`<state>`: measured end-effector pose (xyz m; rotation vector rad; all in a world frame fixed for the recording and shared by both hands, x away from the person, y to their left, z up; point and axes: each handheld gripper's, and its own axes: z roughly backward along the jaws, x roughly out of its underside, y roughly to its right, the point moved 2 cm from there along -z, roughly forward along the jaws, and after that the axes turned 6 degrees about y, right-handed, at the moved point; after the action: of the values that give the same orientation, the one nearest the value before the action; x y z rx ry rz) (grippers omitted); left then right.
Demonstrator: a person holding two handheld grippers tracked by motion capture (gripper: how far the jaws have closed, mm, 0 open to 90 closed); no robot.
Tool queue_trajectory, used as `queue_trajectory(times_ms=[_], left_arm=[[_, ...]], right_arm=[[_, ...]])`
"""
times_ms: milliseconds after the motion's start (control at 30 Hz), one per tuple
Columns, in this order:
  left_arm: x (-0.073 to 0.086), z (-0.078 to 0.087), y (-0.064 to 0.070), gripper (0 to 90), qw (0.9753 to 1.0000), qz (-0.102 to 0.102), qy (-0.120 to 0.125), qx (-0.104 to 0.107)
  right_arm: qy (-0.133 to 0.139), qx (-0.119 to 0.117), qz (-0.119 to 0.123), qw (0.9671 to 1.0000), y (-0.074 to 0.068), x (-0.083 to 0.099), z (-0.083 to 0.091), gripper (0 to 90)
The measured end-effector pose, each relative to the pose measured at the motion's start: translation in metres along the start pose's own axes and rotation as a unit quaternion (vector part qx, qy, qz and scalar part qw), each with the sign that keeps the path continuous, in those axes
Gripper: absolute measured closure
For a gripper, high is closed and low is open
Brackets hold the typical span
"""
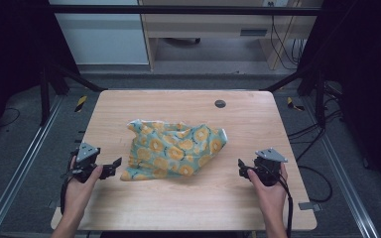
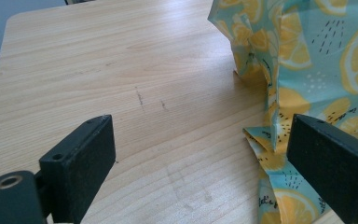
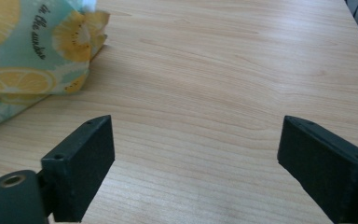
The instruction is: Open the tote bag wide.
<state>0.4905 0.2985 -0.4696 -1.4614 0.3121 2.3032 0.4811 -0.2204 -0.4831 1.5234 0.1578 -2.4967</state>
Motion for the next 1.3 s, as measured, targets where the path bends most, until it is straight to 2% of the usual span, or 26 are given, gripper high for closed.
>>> queue_trajectory(times_ms=[167,200,433,533,633,767,900,1067,1133,1300], left_arm=[[-0.001,0.0,0.003,7.5,1.0,-0.006,0.001,-0.003],[-0.001,0.0,0.004,7.6,1.0,-0.008,0.002,-0.005],[0.0,0.001,0.003,7.6,0.9999,-0.008,0.0,-0.008],[0.001,0.002,0.003,7.6,0.9999,0.0,0.004,-0.01],[0.0,0.003,0.001,7.6,0.9999,-0.002,0.006,-0.012],[0.0,0.002,0.002,7.6,0.9999,-0.002,0.003,-0.01],[0.0,0.001,0.003,7.6,1.0,-0.004,0.002,-0.008],[0.0,0.001,0.006,7.6,0.9998,-0.019,-0.002,-0.005],[0.001,0.001,0.006,7.5,0.9998,-0.019,-0.005,-0.004],[0.002,0.0,0.003,7.6,0.9998,-0.011,-0.016,0.0]], right_arm=[[-0.009,-0.013,0.005,0.9999,-0.003,-0.001,0.0,11.1],[-0.006,-0.02,0.011,0.9997,-0.005,-0.007,0.002,11.7],[0.008,-0.056,0.018,0.9983,-0.012,-0.037,0.01,14.2],[0.013,-0.069,0.026,0.9972,-0.017,-0.053,0.011,15.9],[0.014,-0.084,0.038,0.9957,-0.025,-0.068,0.008,17.7],[0.01,-0.108,0.044,0.9931,-0.039,-0.085,0.001,20.1],[-0.008,-0.127,0.056,0.9903,-0.055,-0.103,-0.01,20.2],[-0.034,-0.131,0.066,0.9886,-0.072,-0.124,-0.027,20.2],[-0.043,-0.129,0.076,0.9878,-0.079,-0.132,-0.037,21.2],[-0.084,-0.14,0.071,0.9841,-0.091,-0.142,-0.063,22.5]])
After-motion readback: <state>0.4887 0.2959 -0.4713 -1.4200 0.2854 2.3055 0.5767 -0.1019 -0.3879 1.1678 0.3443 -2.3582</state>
